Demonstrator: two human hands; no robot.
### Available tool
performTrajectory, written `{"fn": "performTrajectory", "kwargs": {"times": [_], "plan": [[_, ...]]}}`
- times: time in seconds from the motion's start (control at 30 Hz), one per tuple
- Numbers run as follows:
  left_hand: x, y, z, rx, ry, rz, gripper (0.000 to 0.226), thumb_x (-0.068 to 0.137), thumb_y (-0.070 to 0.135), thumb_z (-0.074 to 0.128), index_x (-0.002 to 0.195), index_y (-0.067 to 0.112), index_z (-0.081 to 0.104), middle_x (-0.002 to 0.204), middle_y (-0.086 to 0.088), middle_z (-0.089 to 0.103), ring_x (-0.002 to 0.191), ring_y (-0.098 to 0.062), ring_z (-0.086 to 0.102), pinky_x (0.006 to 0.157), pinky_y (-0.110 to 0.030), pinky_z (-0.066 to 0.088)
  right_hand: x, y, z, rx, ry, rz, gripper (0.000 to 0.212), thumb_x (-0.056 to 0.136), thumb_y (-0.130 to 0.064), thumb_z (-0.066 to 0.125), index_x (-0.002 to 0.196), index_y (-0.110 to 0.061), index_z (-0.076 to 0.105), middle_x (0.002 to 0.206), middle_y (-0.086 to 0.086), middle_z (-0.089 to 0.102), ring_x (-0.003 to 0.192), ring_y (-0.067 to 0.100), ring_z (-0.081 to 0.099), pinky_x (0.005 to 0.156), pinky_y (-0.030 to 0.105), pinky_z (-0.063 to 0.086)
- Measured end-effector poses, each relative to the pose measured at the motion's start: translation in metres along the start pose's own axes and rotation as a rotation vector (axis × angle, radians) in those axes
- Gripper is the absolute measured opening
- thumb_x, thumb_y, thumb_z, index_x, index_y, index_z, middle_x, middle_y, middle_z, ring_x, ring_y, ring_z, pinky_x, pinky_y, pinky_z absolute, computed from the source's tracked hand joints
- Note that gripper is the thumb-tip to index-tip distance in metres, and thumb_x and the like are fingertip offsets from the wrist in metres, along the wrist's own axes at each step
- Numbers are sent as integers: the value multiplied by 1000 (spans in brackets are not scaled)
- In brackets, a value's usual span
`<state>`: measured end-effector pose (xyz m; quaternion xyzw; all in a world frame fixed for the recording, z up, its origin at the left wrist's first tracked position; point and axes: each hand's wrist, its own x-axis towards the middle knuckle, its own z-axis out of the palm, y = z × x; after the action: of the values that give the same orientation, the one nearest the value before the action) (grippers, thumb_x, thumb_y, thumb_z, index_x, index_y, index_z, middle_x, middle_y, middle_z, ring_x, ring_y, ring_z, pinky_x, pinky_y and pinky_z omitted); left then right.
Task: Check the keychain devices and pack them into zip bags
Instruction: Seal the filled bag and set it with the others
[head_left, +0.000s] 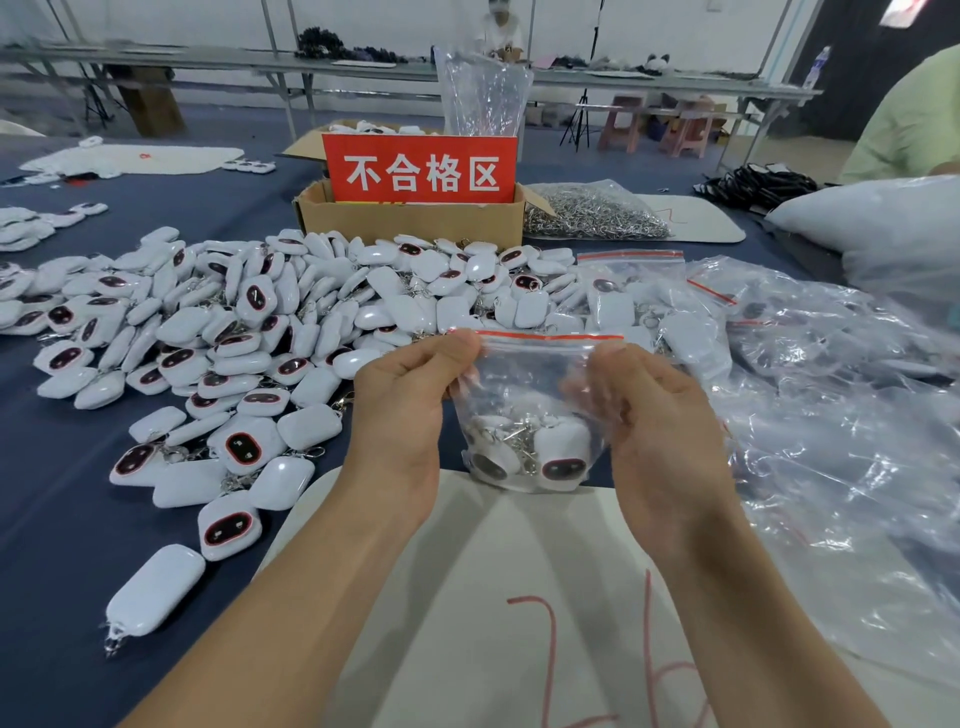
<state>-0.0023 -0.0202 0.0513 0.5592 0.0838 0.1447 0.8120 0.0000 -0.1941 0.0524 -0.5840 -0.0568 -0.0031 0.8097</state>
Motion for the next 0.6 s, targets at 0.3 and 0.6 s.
{"fn": "performTrajectory", "kwargs": {"times": [0.3,0.6], "plan": [[5,-6,-2,69,-107,-116,31,91,37,71,104,9,78,97,-12,77,88,-19,67,93,-41,55,-1,13,0,-373,-142,73,33,80,2,82,108,-14,77,103,7,80,101,29,76,95,50,60],[-3,-28,7,440,-362,-213,35,70,45,76,92,18,78,94,-10,79,85,-26,75,82,-42,55,7,27,5,-270,145,152,21,88,-44,74,99,-26,76,92,-4,80,86,18,78,75,39,62]]}}
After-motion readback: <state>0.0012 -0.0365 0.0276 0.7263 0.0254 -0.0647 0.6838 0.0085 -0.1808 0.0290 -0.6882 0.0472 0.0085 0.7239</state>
